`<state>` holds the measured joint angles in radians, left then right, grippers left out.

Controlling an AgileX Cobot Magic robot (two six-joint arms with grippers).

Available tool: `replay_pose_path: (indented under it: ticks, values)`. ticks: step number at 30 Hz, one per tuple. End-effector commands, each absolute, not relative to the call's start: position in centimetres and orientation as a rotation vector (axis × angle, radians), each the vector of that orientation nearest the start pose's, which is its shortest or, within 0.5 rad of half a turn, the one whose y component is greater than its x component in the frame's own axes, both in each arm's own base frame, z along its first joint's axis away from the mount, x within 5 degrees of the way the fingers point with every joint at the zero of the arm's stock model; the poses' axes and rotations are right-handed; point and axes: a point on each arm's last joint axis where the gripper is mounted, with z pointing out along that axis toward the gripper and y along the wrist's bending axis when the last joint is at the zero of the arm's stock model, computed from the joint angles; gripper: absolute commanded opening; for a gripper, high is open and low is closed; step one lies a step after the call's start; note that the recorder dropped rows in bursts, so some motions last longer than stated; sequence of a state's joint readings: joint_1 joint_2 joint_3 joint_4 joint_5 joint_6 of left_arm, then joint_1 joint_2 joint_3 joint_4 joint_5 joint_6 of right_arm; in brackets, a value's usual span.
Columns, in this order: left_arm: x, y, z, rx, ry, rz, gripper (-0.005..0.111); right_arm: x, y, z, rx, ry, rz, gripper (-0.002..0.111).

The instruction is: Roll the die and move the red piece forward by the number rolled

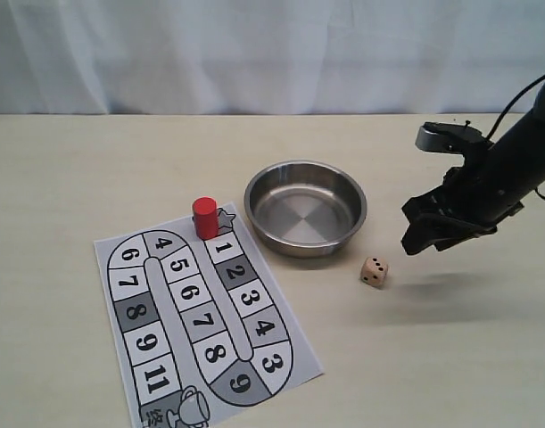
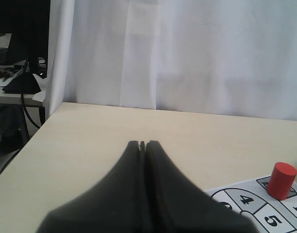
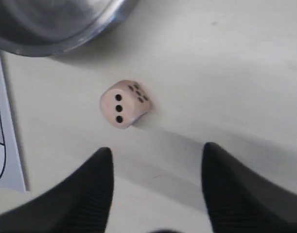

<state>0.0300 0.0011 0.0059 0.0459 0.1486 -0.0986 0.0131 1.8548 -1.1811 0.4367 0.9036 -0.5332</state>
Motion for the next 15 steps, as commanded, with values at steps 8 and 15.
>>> replay_pose_path:
  ticks: [8, 15]
  values:
    - [5.6, 0.2, 20.0, -0.070, 1.626, -0.020, 0.000, 33.4, 7.0, 17.9, -0.506, 2.955, 0.436, 0.004]
    - [5.6, 0.2, 20.0, -0.070, 1.626, -0.020, 0.000, 33.0, 7.7, 15.2, -0.445, 3.016, 0.292, 0.004]
